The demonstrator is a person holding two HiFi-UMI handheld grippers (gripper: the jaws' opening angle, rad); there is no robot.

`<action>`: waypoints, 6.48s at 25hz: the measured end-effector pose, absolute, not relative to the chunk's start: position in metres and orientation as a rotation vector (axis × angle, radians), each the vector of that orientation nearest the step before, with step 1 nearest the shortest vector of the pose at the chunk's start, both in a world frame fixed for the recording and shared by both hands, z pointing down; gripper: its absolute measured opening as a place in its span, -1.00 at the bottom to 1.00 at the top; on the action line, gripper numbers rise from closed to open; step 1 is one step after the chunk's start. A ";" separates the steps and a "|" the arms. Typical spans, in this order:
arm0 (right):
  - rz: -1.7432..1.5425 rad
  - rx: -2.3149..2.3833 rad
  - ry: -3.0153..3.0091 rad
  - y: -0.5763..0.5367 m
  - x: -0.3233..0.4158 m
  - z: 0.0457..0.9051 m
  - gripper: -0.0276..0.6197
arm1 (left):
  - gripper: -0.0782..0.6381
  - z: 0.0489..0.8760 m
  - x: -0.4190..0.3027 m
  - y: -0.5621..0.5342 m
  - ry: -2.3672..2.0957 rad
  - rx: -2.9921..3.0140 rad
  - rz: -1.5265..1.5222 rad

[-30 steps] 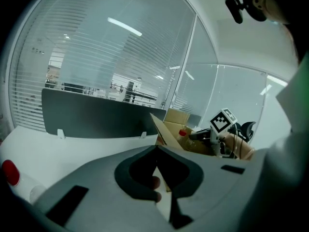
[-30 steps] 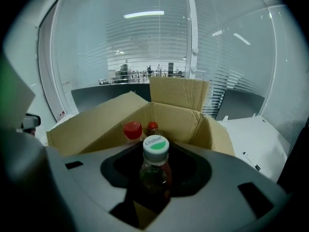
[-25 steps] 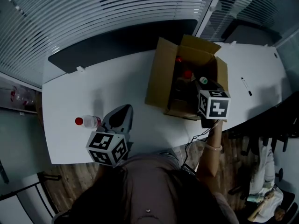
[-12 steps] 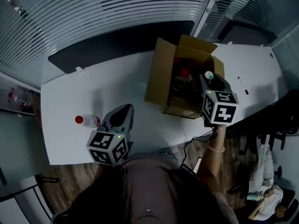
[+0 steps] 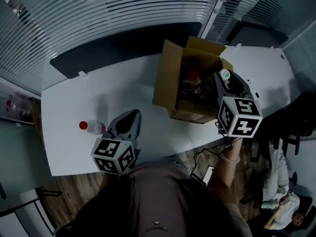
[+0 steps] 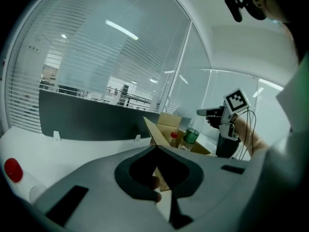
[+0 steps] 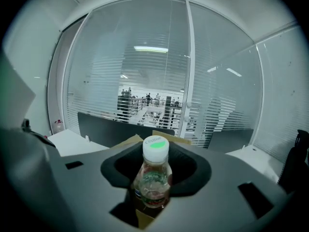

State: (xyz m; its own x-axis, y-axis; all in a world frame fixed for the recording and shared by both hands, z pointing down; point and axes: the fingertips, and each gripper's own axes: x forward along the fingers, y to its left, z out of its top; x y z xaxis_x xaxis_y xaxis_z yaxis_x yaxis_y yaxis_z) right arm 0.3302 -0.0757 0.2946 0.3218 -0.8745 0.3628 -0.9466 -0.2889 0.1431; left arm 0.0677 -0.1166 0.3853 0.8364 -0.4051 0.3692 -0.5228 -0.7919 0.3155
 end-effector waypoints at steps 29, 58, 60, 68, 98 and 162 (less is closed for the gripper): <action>0.066 2.318 -1.779 -0.017 0.213 0.219 -0.37 | -0.76 0.377 0.013 -0.089 -0.607 2.656 0.375; 0.069 1.928 -2.201 -0.099 0.069 0.238 -0.37 | -0.76 0.384 -0.100 -0.112 -0.955 2.520 0.307; 0.076 1.893 -2.230 -0.106 0.060 0.243 -0.37 | -0.76 0.385 -0.110 -0.113 -0.995 2.501 0.299; 0.104 1.732 -2.319 -0.133 0.030 0.263 -0.37 | -0.76 0.383 -0.138 -0.112 -1.146 2.421 0.259; 0.252 1.445 -2.390 -0.186 -0.041 0.391 -0.37 | -0.76 0.388 -0.177 -0.119 -1.334 2.302 0.209; 0.299 1.628 -2.417 -0.156 0.010 0.386 -0.75 | -0.76 0.385 -0.104 -0.137 -1.147 2.419 0.251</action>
State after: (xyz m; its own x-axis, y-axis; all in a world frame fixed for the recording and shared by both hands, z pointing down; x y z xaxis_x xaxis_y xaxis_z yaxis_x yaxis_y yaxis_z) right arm 0.0103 -0.1556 0.3861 -0.3669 -0.8852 0.2861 -0.9282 0.3688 -0.0492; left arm -0.1043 -0.1369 0.3847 0.6378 -0.6882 0.3459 -0.7697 -0.5537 0.3177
